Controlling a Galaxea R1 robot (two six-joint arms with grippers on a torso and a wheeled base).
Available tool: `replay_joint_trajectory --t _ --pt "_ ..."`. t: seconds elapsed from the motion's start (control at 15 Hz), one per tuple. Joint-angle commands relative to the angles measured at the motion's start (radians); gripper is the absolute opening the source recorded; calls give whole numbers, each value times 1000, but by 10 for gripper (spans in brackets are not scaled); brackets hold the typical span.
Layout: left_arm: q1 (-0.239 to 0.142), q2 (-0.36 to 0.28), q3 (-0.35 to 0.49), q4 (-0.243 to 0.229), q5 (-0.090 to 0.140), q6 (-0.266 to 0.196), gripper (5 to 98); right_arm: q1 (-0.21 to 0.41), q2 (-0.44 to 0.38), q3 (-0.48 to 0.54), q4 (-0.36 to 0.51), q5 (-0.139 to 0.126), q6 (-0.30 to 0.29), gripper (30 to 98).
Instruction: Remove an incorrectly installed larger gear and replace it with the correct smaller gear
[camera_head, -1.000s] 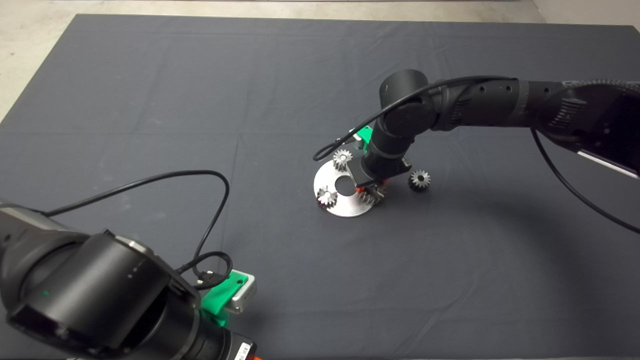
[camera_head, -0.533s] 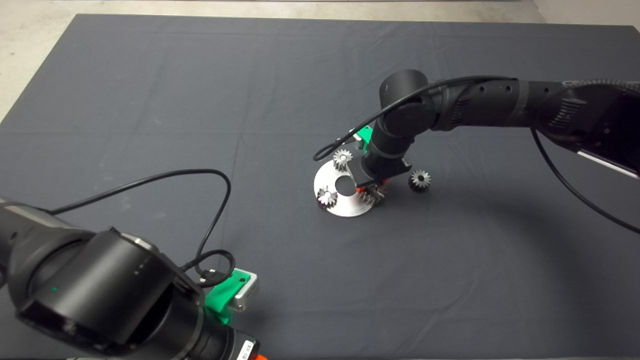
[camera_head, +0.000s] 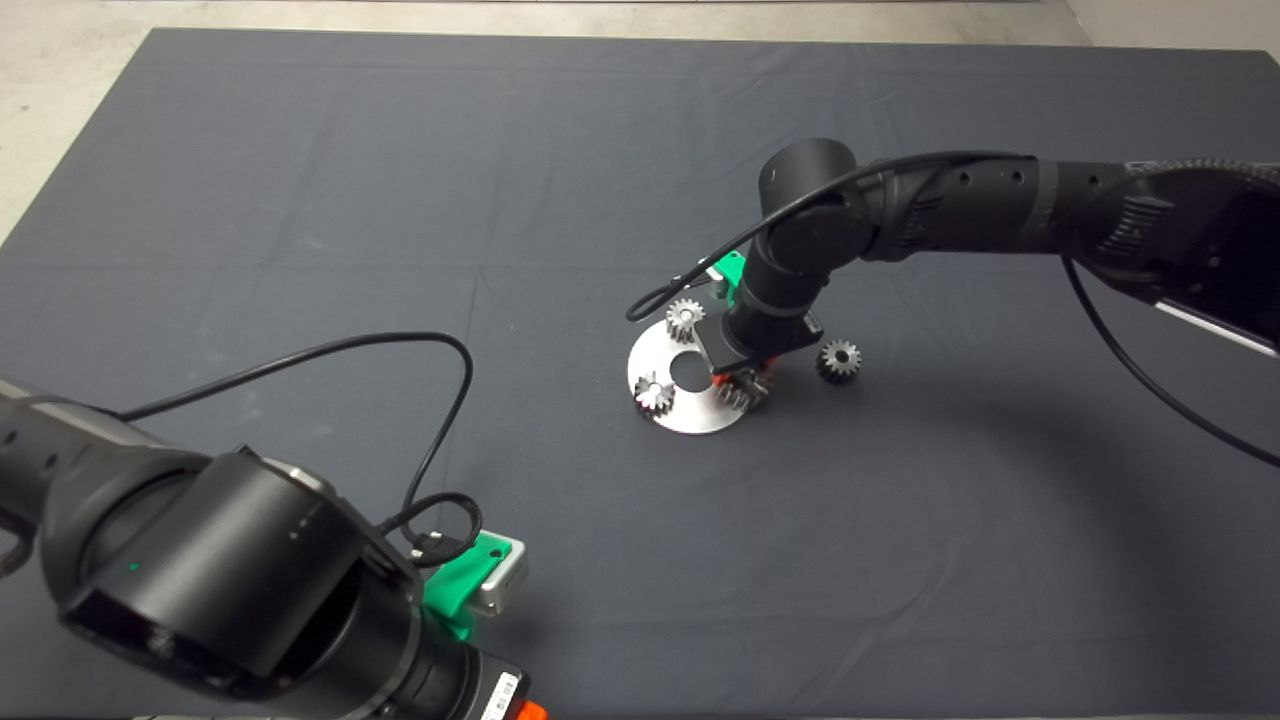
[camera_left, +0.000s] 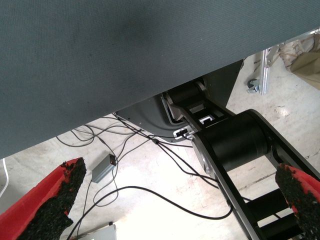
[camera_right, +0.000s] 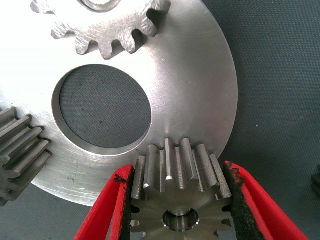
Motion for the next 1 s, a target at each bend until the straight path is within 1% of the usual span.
replay_joint_trajectory --t 0.0,0.4,0.6,0.73,0.93 --pt "-15 -3 2 -14 1 0 977 28 -2 14 33 -78 15 406" --pt "-15 -3 0 -14 1 0 977 45 -3 18 33 -78 26 389" --pt "-15 -2 -3 -14 1 0 977 65 -2 18 42 -78 27 386" --pt "-15 0 -4 -14 1 0 977 95 -4 17 75 -78 27 385" --pt "-15 1 -4 -14 0 0 977 158 -4 14 120 -78 27 385"
